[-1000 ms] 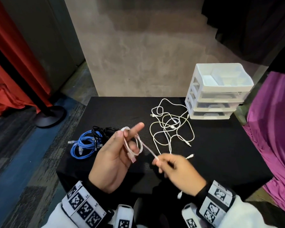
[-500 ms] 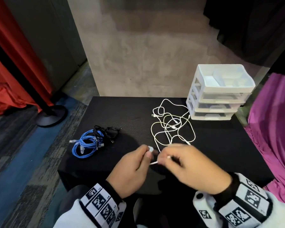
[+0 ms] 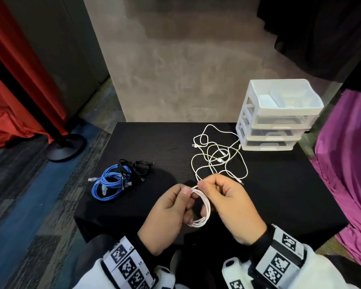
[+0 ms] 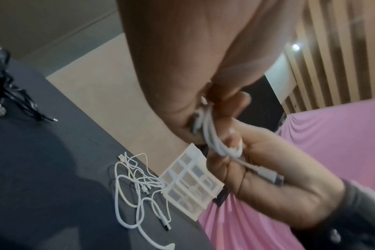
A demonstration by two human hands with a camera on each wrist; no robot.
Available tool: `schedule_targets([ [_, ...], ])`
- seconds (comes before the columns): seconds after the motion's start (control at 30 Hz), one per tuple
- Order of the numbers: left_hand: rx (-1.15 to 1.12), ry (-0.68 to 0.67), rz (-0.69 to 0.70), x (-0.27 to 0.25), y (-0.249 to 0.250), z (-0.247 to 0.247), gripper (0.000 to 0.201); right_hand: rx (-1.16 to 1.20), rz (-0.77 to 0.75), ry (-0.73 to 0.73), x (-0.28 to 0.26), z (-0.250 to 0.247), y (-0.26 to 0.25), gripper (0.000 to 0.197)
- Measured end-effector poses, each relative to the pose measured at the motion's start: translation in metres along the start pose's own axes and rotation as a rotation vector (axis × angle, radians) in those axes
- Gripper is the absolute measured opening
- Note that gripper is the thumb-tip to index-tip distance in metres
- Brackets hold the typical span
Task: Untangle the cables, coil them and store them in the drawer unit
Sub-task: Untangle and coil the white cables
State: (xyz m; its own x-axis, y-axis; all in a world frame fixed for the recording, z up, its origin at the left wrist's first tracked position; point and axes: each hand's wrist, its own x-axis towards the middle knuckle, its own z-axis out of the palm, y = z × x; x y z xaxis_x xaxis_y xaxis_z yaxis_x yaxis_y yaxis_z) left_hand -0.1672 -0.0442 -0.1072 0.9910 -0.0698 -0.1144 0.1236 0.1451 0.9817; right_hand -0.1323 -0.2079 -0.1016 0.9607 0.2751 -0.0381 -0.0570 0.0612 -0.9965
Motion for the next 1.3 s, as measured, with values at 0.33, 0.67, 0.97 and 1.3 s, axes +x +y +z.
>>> schedule_targets([
  [0.33, -0.055, 0.13, 0.024, 0.003, 0.003, 0.002, 0.034, -0.434, -0.076, 0.08, 0.009, -0.023, 0.019, 0.015],
  [0.67, 0.069, 0.163, 0.115, 0.003, 0.0, 0.011, 0.034, 0.128, 0.157, -0.094, 0.0, -0.005, -0.002, 0.029],
  [0.97, 0.23, 0.206, 0.228, 0.009, -0.01, 0.011, 0.026, 0.505, 0.356, -0.15, -0.006, -0.004, 0.002, 0.051],
  [1.3, 0.352, 0.306, 0.274, 0.013, -0.013, 0.004, 0.021, -0.338, -0.077, 0.033, -0.006, -0.006, 0.021, 0.009],
])
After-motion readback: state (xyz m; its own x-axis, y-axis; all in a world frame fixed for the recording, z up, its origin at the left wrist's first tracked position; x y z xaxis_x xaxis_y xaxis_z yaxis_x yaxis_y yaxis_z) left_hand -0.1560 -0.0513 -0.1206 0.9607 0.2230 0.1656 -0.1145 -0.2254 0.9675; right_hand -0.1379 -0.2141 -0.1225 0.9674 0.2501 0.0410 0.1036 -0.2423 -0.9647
